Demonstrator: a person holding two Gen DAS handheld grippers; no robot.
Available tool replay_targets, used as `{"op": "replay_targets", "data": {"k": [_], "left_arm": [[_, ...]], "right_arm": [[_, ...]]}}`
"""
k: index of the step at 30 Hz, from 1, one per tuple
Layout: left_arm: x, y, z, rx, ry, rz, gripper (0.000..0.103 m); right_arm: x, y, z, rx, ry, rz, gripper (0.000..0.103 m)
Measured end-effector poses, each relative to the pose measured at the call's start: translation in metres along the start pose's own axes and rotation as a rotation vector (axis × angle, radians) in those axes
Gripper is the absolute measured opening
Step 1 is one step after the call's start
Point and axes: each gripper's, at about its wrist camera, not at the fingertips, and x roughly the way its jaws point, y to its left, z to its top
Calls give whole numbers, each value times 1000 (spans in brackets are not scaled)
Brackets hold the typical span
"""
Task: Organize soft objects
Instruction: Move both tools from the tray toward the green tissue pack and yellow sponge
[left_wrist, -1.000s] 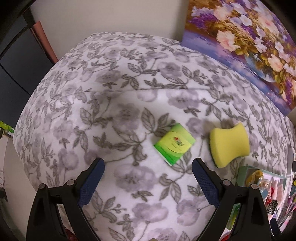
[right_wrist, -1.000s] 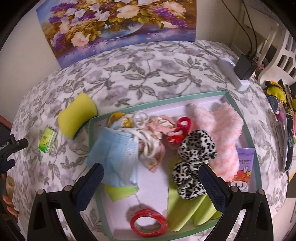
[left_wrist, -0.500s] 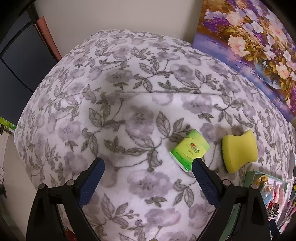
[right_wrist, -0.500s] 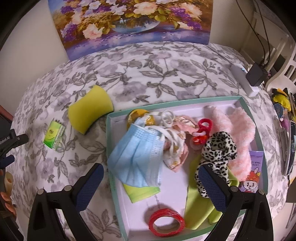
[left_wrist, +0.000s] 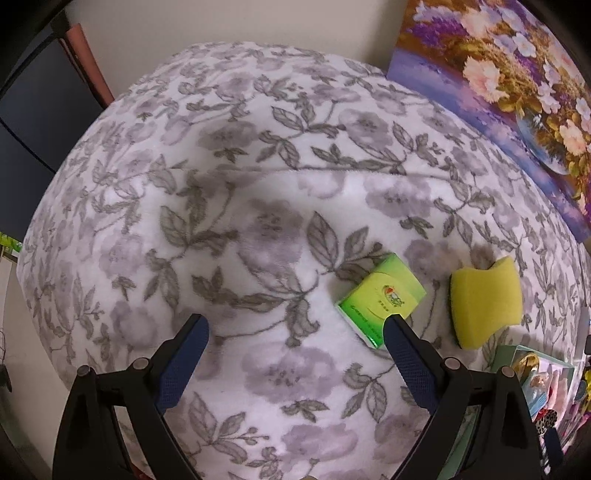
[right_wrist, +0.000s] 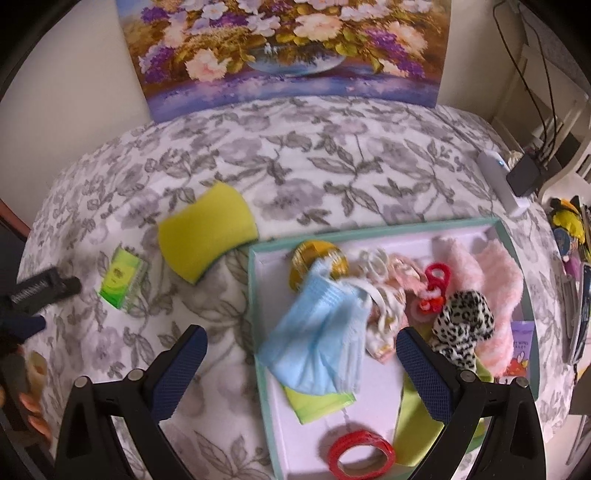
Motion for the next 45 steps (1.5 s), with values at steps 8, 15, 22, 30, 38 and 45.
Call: {"op": "replay_targets", "data": {"k": [8, 15, 22, 30, 38, 45], "left_arm": [[14, -16, 7, 24, 30, -20, 96], [21, -27, 13, 72, 31, -23, 96], [32, -47, 13, 150, 39, -13, 96], [52, -63, 8, 198, 75, 0, 96], [62, -58, 13, 182, 44, -13, 96], [67, -52, 15, 169, 36, -25, 91]], "right_arm": [[0, 9, 25, 14, -42, -1, 103], [14, 19, 40, 9, -34, 12, 103], [29, 30, 51, 5, -30, 27, 103], [45, 38, 55, -5, -17, 28, 103], [49, 36, 52, 1, 0, 34, 103], [50, 35, 50, 4, 14, 40, 103]]}}
